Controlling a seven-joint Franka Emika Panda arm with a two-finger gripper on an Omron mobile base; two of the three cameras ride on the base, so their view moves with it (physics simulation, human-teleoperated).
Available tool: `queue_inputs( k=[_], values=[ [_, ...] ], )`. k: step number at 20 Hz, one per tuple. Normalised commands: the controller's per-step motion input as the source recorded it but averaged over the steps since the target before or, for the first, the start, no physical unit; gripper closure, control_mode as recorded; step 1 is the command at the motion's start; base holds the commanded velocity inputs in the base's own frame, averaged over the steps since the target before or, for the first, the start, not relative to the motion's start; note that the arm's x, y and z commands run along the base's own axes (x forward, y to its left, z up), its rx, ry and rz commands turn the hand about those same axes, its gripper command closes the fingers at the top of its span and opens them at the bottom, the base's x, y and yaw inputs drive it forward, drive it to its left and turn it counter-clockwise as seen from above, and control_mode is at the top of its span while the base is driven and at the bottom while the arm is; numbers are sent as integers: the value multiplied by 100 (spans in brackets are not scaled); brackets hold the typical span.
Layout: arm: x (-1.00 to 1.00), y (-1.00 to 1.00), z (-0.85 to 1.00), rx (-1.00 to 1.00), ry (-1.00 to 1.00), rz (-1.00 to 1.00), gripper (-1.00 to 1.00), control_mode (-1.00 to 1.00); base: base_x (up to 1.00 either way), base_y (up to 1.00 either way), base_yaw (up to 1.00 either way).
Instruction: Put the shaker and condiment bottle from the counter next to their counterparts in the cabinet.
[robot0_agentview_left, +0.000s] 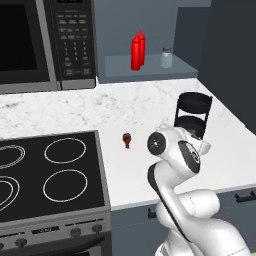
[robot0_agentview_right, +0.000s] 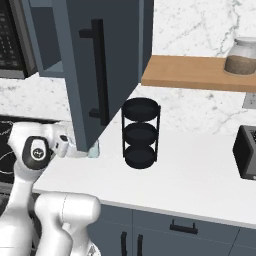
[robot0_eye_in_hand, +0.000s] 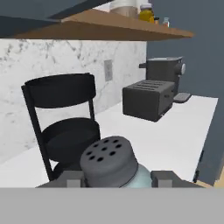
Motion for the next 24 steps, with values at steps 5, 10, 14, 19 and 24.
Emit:
queue_inputs(
  k=[5,10,14,19,24],
  values=[
    [-64,23,60,0,-15,19,100,-100,0,0,0],
    [-45,20,68,0,-12,22,100,-100,0,0,0],
    [-46,2,69,0,-23,22,100,-100,0,0,0],
    [-11,0,69,-1,-27,17,100,-100,0,0,0],
    [0,0,76,0,-15,10,100,-100,0,0,0]
  ],
)
